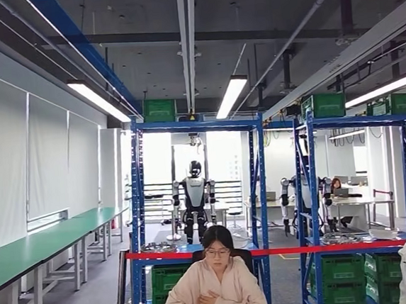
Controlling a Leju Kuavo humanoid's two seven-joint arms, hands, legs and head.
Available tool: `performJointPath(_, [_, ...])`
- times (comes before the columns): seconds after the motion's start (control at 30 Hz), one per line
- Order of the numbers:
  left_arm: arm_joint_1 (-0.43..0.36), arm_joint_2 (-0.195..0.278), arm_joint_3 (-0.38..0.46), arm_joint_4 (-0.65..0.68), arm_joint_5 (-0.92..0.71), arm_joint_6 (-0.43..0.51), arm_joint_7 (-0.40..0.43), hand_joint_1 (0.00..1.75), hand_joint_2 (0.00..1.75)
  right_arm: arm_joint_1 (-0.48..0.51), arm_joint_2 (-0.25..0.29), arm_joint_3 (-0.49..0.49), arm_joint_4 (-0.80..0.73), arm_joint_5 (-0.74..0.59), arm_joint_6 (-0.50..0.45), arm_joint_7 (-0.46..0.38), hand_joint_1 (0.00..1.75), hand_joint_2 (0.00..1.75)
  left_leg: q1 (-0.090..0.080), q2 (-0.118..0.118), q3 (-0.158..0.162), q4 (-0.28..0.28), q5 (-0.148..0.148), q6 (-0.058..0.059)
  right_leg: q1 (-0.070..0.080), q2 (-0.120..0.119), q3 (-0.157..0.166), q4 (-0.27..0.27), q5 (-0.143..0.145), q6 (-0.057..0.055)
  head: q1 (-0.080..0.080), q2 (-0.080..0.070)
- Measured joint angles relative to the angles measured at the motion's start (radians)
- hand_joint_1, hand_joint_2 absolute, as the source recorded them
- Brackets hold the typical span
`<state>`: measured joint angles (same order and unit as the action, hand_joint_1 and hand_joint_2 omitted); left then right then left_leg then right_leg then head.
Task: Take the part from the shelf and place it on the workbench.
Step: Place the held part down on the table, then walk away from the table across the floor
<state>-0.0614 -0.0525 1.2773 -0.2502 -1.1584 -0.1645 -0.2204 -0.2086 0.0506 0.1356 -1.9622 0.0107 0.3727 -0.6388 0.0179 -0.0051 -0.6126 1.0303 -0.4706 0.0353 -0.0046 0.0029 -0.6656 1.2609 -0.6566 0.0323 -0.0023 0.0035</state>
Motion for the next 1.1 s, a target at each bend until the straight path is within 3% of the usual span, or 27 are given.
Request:
performJointPath(0.03, [0.001, 0.000, 0.002, 0.000, 0.002, 0.001, 0.001, 0.00, 0.00, 0.010, 0.001, 0.003, -0.011, 0.000, 0.006, -0.004, 0.00, 0.00, -0.001, 0.001, -0.005, 0.000, 0.004, 0.001, 0.000, 0.000, -0.005, 0.037, -0.013, 0.000, 0.000, 0.000])
performJointPath(0.07, [0.001, -0.001, 0.005, 0.000, 0.003, 0.002, 0.001, 0.00, 0.00, 0.017, 0.002, 0.007, -0.020, 0.000, 0.010, -0.007, 0.00, 0.00, -0.003, 0.001, -0.010, 0.000, 0.009, 0.002, 0.000, 0.000, 0.009, 0.031, -0.005, -0.002, 0.000, 0.000])
performJointPath(0.1, [0.001, -0.001, 0.007, 0.000, 0.003, 0.002, 0.002, 0.00, 0.00, 0.022, 0.004, 0.011, -0.028, 0.000, 0.013, -0.010, 0.00, 0.00, -0.005, 0.001, -0.014, 0.000, 0.014, 0.001, 0.001, 0.000, 0.044, -0.015, 0.018, -0.005, 0.000, 0.000])
performJointPath(0.2, [0.001, -0.002, 0.011, 0.000, 0.004, 0.005, 0.002, 0.00, 0.00, 0.026, 0.007, 0.025, -0.054, -0.003, 0.022, -0.016, 0.00, 0.00, -0.010, 0.000, -0.022, -0.001, 0.028, -0.006, 0.008, -0.001, 0.179, -0.234, 0.084, -0.022, 0.000, 0.000])
performJointPath(0.27, [0.001, -0.003, 0.013, 0.000, 0.005, 0.007, 0.003, 0.00, 0.00, 0.029, 0.010, 0.035, -0.067, -0.010, 0.029, -0.019, 0.00, 0.00, -0.009, 0.000, -0.024, -0.005, 0.041, -0.018, 0.015, -0.002, 0.204, -0.284, 0.097, -0.027, 0.000, 0.000])
performJointPath(0.33, [0.001, -0.004, 0.014, 0.000, 0.006, 0.008, 0.004, 0.00, 0.00, 0.031, 0.012, 0.044, -0.074, -0.019, 0.035, -0.020, 0.00, 0.00, -0.006, 0.001, -0.025, -0.010, 0.047, -0.030, 0.015, -0.004, 0.197, -0.291, 0.114, -0.036, 0.000, 0.000])
performJointPath(0.37, [0.002, -0.004, 0.015, 0.000, 0.007, 0.008, 0.004, 0.00, 0.00, 0.032, 0.014, 0.048, -0.076, -0.023, 0.037, -0.020, 0.00, 0.00, -0.005, 0.001, -0.030, -0.002, 0.032, -0.035, 0.013, -0.006, 0.192, -0.296, 0.124, -0.044, 0.000, 0.000])
performJointPath(0.43, [0.003, -0.005, 0.016, 0.000, 0.008, 0.008, 0.005, 0.00, 0.00, 0.035, 0.017, 0.056, -0.079, -0.031, 0.042, -0.020, 0.00, 0.00, -0.004, 0.001, -0.053, 0.067, -0.046, -0.042, 0.008, -0.012, 0.174, -0.302, 0.145, -0.056, 0.000, 0.000])
performJointPath(0.5, [0.002, -0.005, 0.020, 0.000, 0.009, 0.010, 0.007, 0.00, 0.00, 0.040, 0.020, 0.064, -0.078, -0.035, 0.045, -0.019, 0.00, 0.00, -0.002, 0.001, -0.083, 0.195, -0.134, -0.051, 0.009, -0.013, 0.148, -0.301, 0.163, -0.059, 0.000, 0.000])
performJointPath(0.53, [0.002, -0.005, 0.022, 0.000, 0.010, 0.012, 0.008, 0.00, 0.00, 0.043, 0.021, 0.067, -0.078, -0.037, 0.046, -0.018, 0.00, 0.00, -0.001, 0.001, -0.089, 0.245, -0.151, -0.054, 0.009, -0.015, 0.135, -0.299, 0.172, -0.058, 0.000, 0.000])
performJointPath(0.57, [0.003, -0.005, 0.025, 0.000, 0.012, 0.014, 0.009, 0.00, 0.00, 0.046, 0.021, 0.070, -0.078, -0.040, 0.047, -0.014, 0.00, 0.00, 0.001, 0.001, -0.080, 0.266, -0.147, -0.057, 0.009, -0.016, 0.122, -0.297, 0.180, -0.056, 0.000, 0.000])
performJointPath(0.6, [0.003, -0.005, 0.027, 0.000, 0.014, 0.015, 0.011, 0.00, 0.00, 0.050, 0.021, 0.073, -0.077, -0.044, 0.047, -0.010, 0.00, 0.00, 0.002, 0.001, -0.053, 0.246, -0.123, -0.059, 0.008, -0.016, 0.109, -0.293, 0.187, -0.053, 0.000, 0.000])
performJointPath(0.67, [0.003, -0.005, 0.030, 0.000, 0.018, 0.018, 0.013, 0.00, 0.00, 0.056, 0.021, 0.078, -0.076, -0.056, 0.047, -0.001, 0.00, 0.00, 0.006, 0.001, 0.042, 0.120, -0.077, -0.062, 0.006, -0.016, 0.086, -0.279, 0.195, -0.046, 0.000, 0.000])
performJointPath(0.73, [0.002, -0.005, 0.033, 0.000, 0.020, 0.019, 0.012, 0.00, 0.00, 0.059, 0.022, 0.082, -0.073, -0.070, 0.047, 0.008, 0.00, 0.00, 0.005, 0.000, 0.115, 0.002, -0.072, -0.056, 0.008, -0.016, 0.067, -0.260, 0.201, -0.036, 0.000, 0.000])
performJointPath(0.77, [0.001, -0.005, 0.034, 0.000, 0.021, 0.019, 0.011, 0.00, 0.00, 0.060, 0.022, 0.084, -0.072, -0.078, 0.047, 0.011, 0.00, 0.00, 0.003, 0.000, 0.127, -0.024, -0.078, -0.051, 0.009, -0.016, 0.059, -0.254, 0.205, -0.030, 0.000, 0.000])
performJointPath(0.83, [0.003, -0.006, 0.038, 0.000, 0.021, 0.019, 0.009, 0.00, 0.00, 0.067, 0.022, 0.086, -0.067, -0.093, 0.047, 0.017, 0.00, 0.00, 0.002, 0.001, 0.119, -0.032, -0.075, -0.035, 0.008, -0.014, 0.050, -0.250, 0.214, -0.017, 0.000, 0.000])
performJointPath(0.87, [0.004, -0.007, 0.039, 0.000, 0.021, 0.020, 0.009, 0.00, 0.00, 0.071, 0.022, 0.087, -0.064, -0.100, 0.048, 0.019, 0.00, 0.00, 0.003, 0.002, 0.112, -0.032, -0.069, -0.025, 0.007, -0.013, 0.044, -0.243, 0.203, -0.010, 0.000, 0.000])
performJointPath(0.93, [0.005, -0.008, 0.042, 0.000, 0.022, 0.023, 0.010, 0.00, 0.00, 0.079, 0.022, 0.087, -0.057, -0.113, 0.051, 0.021, 0.00, 0.00, 0.004, 0.006, 0.094, -0.032, -0.052, -0.008, 0.003, -0.011, 0.022, -0.182, 0.135, 0.001, 0.000, 0.000])
performJointPath(1.0, [0.006, -0.007, 0.044, 0.000, 0.024, 0.026, 0.010, 0.00, 0.00, 0.086, 0.021, 0.087, -0.049, -0.123, 0.055, 0.023, 0.00, 0.00, 0.000, 0.007, 0.071, -0.032, -0.033, 0.000, 0.000, -0.010, -0.012, -0.051, 0.043, 0.007, 0.000, 0.000])
performJointPath(1.03, [0.006, -0.007, 0.045, 0.000, 0.024, 0.026, 0.010, 0.00, 0.00, 0.091, 0.021, 0.087, -0.044, -0.126, 0.057, 0.023, 0.00, 0.00, -0.002, 0.007, 0.059, -0.031, -0.024, 0.001, 0.000, -0.010, -0.022, 0.007, 0.019, 0.008, 0.000, 0.000])
performJointPath(1.07, [0.007, -0.008, 0.045, 0.000, 0.025, 0.027, 0.010, 0.00, 0.00, 0.096, 0.021, 0.087, -0.040, -0.129, 0.058, 0.023, 0.00, 0.00, -0.005, 0.007, 0.048, -0.031, -0.015, 0.002, 0.000, -0.010, -0.018, 0.037, 0.018, 0.008, 0.000, 0.000])
performJointPath(1.1, [0.008, -0.008, 0.046, 0.000, 0.025, 0.027, 0.010, 0.00, 0.00, 0.100, 0.020, 0.087, -0.037, -0.132, 0.059, 0.023, 0.00, 0.00, -0.007, 0.007, 0.038, -0.030, -0.007, 0.002, 0.000, -0.009, 0.004, 0.028, 0.036, 0.005, 0.000, 0.000])
